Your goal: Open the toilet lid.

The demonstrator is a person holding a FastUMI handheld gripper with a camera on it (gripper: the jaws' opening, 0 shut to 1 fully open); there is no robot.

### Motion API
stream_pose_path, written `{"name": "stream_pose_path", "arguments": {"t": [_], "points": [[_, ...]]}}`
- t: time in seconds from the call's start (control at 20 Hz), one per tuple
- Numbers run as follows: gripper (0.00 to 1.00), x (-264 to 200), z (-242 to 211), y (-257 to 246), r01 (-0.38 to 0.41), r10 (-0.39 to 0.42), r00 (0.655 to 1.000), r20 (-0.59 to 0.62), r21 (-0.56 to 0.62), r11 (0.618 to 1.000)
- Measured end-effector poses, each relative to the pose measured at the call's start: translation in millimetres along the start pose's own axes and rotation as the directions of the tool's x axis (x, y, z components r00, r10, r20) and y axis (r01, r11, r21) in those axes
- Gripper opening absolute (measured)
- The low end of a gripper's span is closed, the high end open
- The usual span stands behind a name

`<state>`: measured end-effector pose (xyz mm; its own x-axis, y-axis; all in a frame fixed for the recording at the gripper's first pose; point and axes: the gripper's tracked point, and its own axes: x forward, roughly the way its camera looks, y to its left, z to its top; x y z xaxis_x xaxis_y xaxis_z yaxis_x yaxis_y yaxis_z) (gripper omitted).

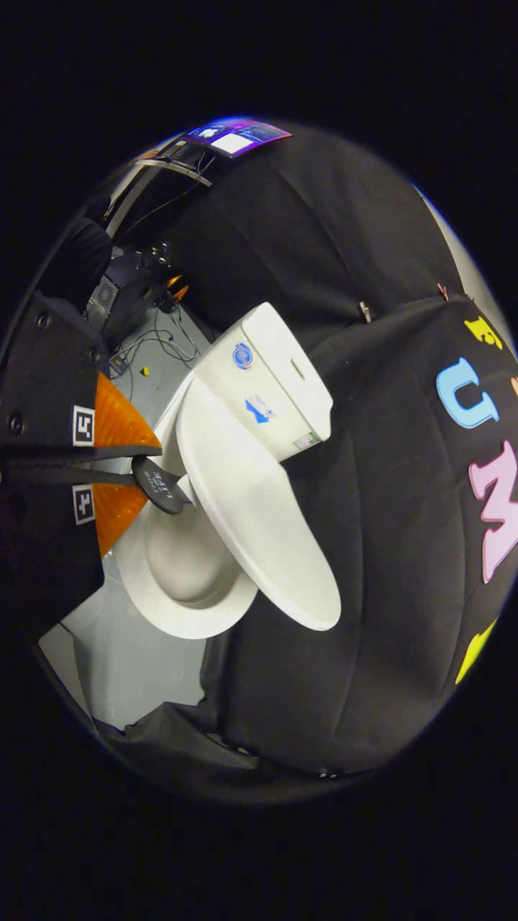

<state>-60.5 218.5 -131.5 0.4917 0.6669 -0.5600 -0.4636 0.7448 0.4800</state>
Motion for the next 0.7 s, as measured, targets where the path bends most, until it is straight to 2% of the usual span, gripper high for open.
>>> {"name": "stream_pose_path", "arguments": {"t": [0.3,0.7], "points": [[0.05,2.7,46.9,51.0,-0.010,0.015,0.999,0.044,-0.106,0.994],[0.05,11.8,95.4,109.7,0.007,0.025,0.992,0.123,-0.250,0.968]]}}
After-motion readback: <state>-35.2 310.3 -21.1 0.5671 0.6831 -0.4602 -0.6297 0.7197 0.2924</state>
